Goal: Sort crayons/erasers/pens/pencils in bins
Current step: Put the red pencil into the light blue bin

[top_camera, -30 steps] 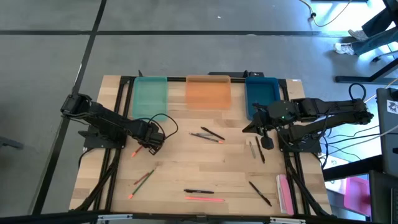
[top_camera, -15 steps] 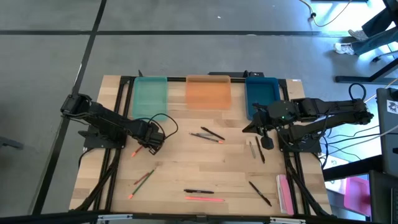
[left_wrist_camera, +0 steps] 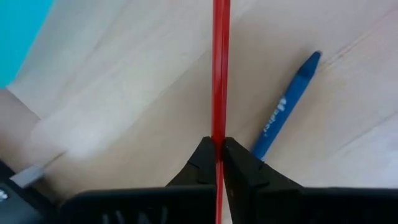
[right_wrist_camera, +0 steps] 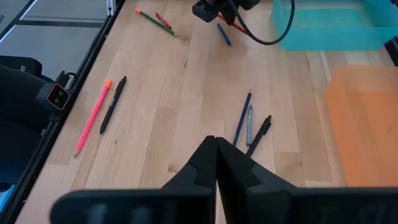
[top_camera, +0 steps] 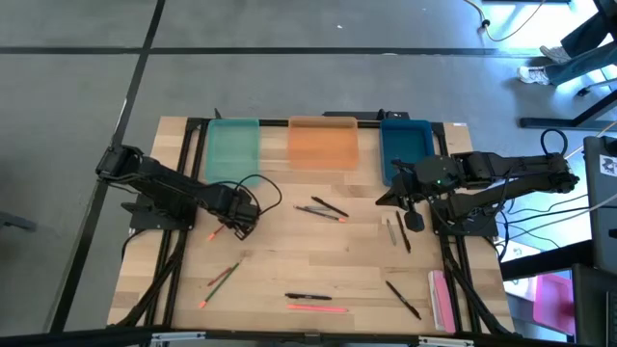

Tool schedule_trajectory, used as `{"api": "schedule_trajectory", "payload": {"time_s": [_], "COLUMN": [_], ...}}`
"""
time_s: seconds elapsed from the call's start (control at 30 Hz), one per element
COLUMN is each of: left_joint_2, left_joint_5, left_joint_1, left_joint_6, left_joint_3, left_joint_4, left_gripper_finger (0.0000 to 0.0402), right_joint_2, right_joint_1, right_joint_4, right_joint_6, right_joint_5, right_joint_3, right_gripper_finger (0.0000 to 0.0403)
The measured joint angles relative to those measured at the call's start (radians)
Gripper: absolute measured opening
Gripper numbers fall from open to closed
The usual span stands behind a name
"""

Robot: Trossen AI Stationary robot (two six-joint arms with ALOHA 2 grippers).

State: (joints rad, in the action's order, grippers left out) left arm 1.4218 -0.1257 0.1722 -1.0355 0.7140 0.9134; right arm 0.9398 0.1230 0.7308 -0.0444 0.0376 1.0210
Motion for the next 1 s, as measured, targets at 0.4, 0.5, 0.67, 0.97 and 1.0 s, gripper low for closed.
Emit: {"api": "schedule_trajectory", "payload": {"time_s": [0.4,0.5,0.67,0.97,1.0], "left_joint_2": [-0.001,-0.002,-0.002,-0.002,-0.003], "left_joint_5": [-0.014,-0.014,-0.037,-0.153,-0.168], "left_joint_1": [0.0,0.0,-0.001,-0.071,-0.086], "left_joint_6": [0.038,0.068,0.102,0.129,0.131], "left_joint_3": [0.135,0.182,0.284,0.474,0.49], "left_joint_4": [0.124,0.128,0.182,0.385,0.397], "left_gripper_finger": [0.0001,0.0001,0.0001,0.0001,0.0002], "right_joint_2": [0.0,0.0,0.0,0.0,0.0], "right_joint_1": [0.0,0.0,0.0,0.0,0.0], "right_joint_4": [0.0,0.0,0.0,0.0,0.0], "right_joint_6": [0.0,0.0,0.0,0.003,0.004], "right_joint_5": [0.0,0.0,0.0,-0.015,-0.024], "right_joint_3": [0.0,0.0,0.0,0.0,0.0], "right_gripper_finger": [0.001,0.001,0.001,0.001,0.001]}}
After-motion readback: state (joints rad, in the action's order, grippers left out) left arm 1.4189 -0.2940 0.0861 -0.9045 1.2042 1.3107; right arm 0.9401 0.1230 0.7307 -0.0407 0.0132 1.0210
